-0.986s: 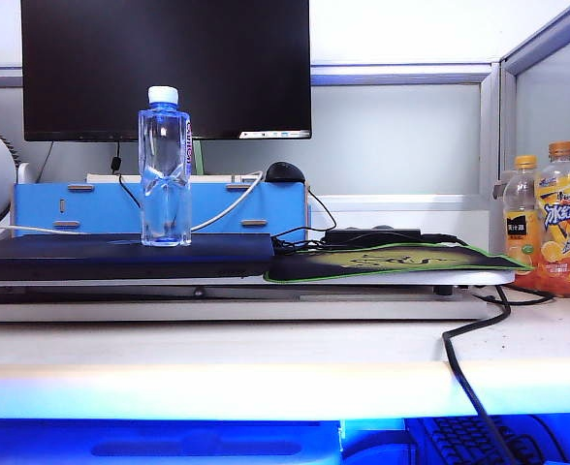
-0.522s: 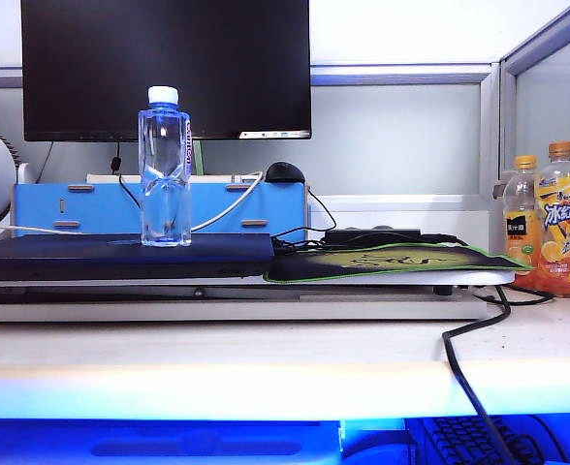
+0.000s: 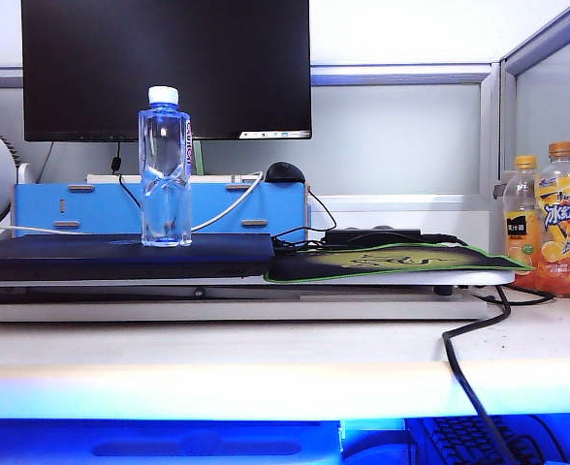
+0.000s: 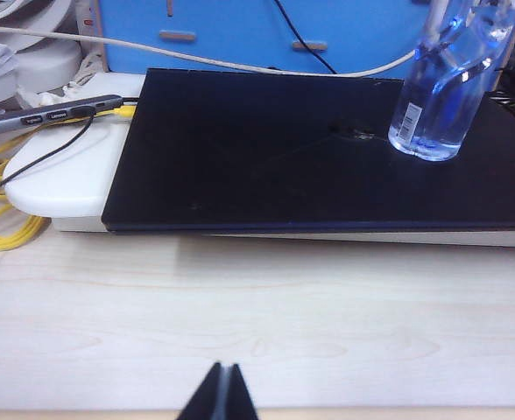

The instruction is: Pick up the mineral water bottle and place it on the laptop.

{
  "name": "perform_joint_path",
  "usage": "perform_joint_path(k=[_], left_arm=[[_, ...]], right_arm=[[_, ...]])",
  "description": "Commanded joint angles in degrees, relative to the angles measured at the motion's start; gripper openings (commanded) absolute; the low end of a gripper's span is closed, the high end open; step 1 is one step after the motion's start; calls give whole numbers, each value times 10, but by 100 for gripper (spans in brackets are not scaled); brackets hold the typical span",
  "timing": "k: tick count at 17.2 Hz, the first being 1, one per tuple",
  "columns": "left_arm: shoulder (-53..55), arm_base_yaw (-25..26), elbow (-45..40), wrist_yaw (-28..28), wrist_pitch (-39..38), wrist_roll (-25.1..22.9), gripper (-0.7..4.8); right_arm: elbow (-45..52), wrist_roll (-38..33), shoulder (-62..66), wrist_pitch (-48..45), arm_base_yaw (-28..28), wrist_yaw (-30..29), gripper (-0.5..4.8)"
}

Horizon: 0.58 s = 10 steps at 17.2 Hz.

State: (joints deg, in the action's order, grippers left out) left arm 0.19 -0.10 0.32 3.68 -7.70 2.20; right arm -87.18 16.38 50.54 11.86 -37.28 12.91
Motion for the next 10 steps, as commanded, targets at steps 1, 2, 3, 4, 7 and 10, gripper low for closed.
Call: perform_joint_path(k=[1,2,3,4,7,10], left_arm=[[-1,0,1,2,5,0,-2],[-1,0,1,2,5,0,-2],[-1,0,1,2,5,0,-2],[-1,0,1,2,5,0,-2],[-1,0,1,2,5,0,-2],[-1,0,1,2,5,0,-2]], right_arm=[[37,2,-1,-50,-1,3,337],[49,2,-1,-53,-1,3,337],[78,1,-7,-64,0,5,337],[98,1,-14,-79,2,5,337],[180,1,-47,-139,8,9,337],[274,-1,-100,-174,35,17,337]])
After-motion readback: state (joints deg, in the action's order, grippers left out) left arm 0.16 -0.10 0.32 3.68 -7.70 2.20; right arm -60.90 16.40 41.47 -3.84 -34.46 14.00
